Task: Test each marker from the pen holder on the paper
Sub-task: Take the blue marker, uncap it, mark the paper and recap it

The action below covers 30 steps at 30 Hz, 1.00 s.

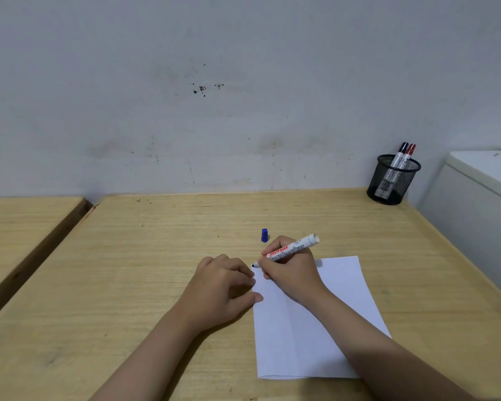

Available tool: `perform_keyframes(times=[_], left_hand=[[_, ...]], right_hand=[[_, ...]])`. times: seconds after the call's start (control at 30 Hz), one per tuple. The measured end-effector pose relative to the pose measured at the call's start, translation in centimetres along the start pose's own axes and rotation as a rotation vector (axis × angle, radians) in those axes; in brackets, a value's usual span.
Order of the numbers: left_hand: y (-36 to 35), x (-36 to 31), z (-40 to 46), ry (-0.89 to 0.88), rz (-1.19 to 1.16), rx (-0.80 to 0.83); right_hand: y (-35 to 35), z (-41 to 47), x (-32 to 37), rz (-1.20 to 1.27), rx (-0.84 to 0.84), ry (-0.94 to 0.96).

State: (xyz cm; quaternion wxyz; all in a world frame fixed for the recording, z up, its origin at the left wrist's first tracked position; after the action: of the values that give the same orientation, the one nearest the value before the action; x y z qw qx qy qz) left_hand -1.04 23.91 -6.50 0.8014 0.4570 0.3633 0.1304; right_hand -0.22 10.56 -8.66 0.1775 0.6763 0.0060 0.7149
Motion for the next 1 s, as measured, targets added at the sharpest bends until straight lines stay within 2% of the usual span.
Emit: perform_keyframes(times=[0.7,0.9,1.0], left_hand=[[0.3,-0.6,0.1,-0.061,-0.043,-0.039],[0.2,-0.6,0.2,-0.035,-0.120,-0.022],[0.4,0.5,0.9,0.101,-0.299,-0.037]], right_hand=[[-0.4,0.2,0.1,-0.077,0.038,-0.007],[1.0,0.3,-0.6,0.204,-0.060,-0.079],[1.4,0.3,-0.9,0.356,-0.091,-0.136]])
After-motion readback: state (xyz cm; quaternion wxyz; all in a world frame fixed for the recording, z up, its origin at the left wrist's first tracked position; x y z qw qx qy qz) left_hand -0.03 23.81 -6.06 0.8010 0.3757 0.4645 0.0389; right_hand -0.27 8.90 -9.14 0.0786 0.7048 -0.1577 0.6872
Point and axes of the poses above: each hand's wrist, its own z-axis towards the middle knuckle, its own y-axis out of the back of the hand, x = y × z, the point moved 10 cm from there along z, towards the middle knuckle, and after that the axes turned 7 degrees about -z, right-handed, at the moved point
